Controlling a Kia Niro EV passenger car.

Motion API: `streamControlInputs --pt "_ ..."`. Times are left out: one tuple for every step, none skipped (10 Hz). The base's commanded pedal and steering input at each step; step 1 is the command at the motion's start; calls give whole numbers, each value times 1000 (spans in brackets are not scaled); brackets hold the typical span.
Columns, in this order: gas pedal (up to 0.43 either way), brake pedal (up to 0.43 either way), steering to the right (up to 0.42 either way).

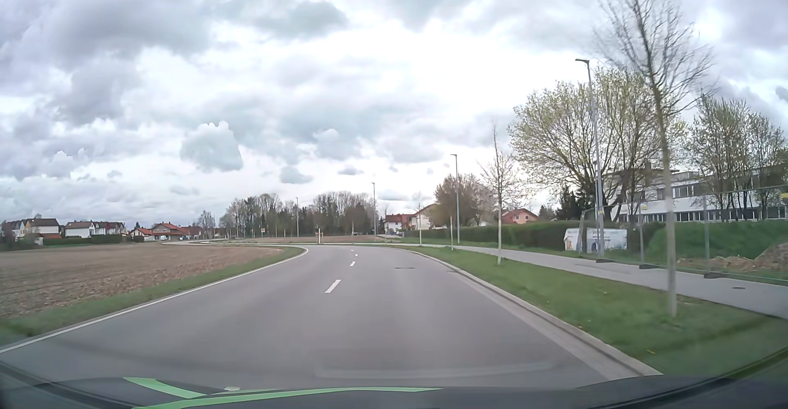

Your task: Follow the waypoints while adhering to traffic rules and regulations

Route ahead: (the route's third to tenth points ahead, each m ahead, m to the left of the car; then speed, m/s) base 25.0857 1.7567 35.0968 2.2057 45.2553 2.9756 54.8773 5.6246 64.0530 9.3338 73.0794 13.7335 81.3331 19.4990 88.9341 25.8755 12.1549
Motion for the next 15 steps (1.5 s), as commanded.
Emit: streamControlInputs --pt "110 0 -3" --pt "110 0 -3" --pt "110 0 -3" --pt "110 0 -3" --pt "98 0 -3" --pt "98 0 -3" --pt "98 0 -4" --pt "98 0 -5" --pt "98 0 -6" --pt "98 0 -8" --pt "98 0 -8" --pt "98 0 -8" --pt "87 0 -10" --pt "87 0 -11" --pt "67 0 -12"
